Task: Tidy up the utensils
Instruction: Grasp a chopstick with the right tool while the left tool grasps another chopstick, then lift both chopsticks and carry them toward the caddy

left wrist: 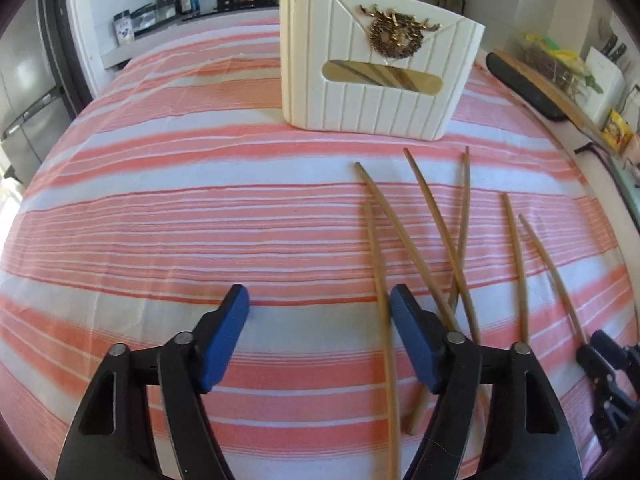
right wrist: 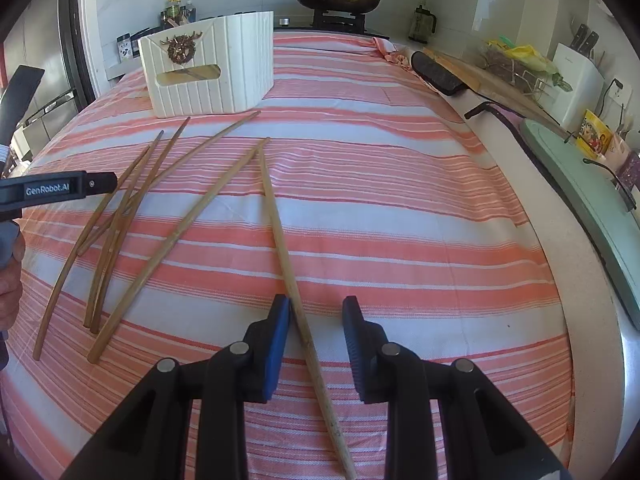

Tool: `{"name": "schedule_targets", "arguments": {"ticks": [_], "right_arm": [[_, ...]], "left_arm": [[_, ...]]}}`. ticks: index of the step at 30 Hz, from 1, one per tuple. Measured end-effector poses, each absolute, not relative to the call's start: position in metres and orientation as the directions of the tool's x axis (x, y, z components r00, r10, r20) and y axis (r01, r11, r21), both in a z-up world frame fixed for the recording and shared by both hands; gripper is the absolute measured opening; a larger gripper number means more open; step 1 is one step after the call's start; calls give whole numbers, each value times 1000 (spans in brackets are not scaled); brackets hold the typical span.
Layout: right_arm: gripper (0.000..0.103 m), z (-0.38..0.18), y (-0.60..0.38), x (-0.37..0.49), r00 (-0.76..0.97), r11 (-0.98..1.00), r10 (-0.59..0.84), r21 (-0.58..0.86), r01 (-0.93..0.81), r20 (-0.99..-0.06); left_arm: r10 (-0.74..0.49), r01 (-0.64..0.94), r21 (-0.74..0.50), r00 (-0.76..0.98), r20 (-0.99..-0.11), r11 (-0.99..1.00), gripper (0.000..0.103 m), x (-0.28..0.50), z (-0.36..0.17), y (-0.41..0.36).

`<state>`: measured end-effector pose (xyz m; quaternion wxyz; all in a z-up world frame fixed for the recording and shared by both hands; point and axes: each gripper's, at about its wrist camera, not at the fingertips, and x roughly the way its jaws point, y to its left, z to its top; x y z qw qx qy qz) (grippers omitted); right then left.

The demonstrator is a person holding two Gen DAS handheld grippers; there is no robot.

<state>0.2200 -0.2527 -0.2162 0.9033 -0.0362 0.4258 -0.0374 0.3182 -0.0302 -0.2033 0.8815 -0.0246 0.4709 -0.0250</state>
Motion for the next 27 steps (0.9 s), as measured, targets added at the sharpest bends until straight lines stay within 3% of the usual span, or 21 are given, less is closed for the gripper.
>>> {"name": "schedule_targets", "arguments": {"ticks": [1, 2, 3, 6, 14, 15, 16, 17, 19, 21, 22, 25, 27], "right_arm": [[22, -216, -254, 221, 634, 995, -91, -94, 29, -768], [11, -216, -255, 221, 632, 995, -93, -95, 31, -769], [8, -216, -257, 221, 631, 994, -101, -98, 40, -769], [8, -215, -270, 221, 624, 994, -103, -62, 87, -775], [8, -215, -295, 197, 606, 982, -184, -114, 152, -774], [9, -214, -294, 196, 613, 983, -178, -114, 143, -770], [9, -214, -293, 195, 623, 985, -168, -110, 130, -764], [15, -216, -292, 195, 627, 988, -154, -107, 113, -764], [32, -216, -288, 195, 638, 989, -146, -108, 99, -756], [53, -216, -287, 198, 642, 993, -119, -92, 75, -758], [54, -218, -286, 200, 636, 994, -106, -85, 63, -765], [56, -218, -286, 202, 637, 994, -103, -94, 48, -764], [56, -219, -288, 202, 640, 996, -85, -73, 45, -764]], "left_arm": [[-33, 21, -25, 568, -822, 999, 46, 315, -203, -32], [-19, 33, 1, 578, -816, 999, 23, 312, -203, -33], [-25, 42, 0, 577, -816, 999, 12, 308, -202, -30], [-27, 16, -22, 572, -820, 1000, 8, 298, -203, -14], [-63, 44, -47, 538, -840, 998, 10, 263, -201, 42], [-75, 47, -59, 531, -844, 997, 13, 261, -201, 45], [-84, 49, -69, 527, -846, 996, 29, 259, -200, 47], [-92, 50, -78, 529, -843, 996, 53, 256, -200, 48], [-83, 38, -74, 547, -833, 997, 77, 252, -199, 48], [-56, 31, -47, 542, -838, 998, 80, 252, -203, 48], [-44, 31, -32, 529, -848, 999, 82, 254, -207, 48], [6, 23, 22, 544, -839, 999, 98, 251, -211, 46], [-2, -1, -2, 543, -840, 1000, 100, 251, -213, 51]]}}
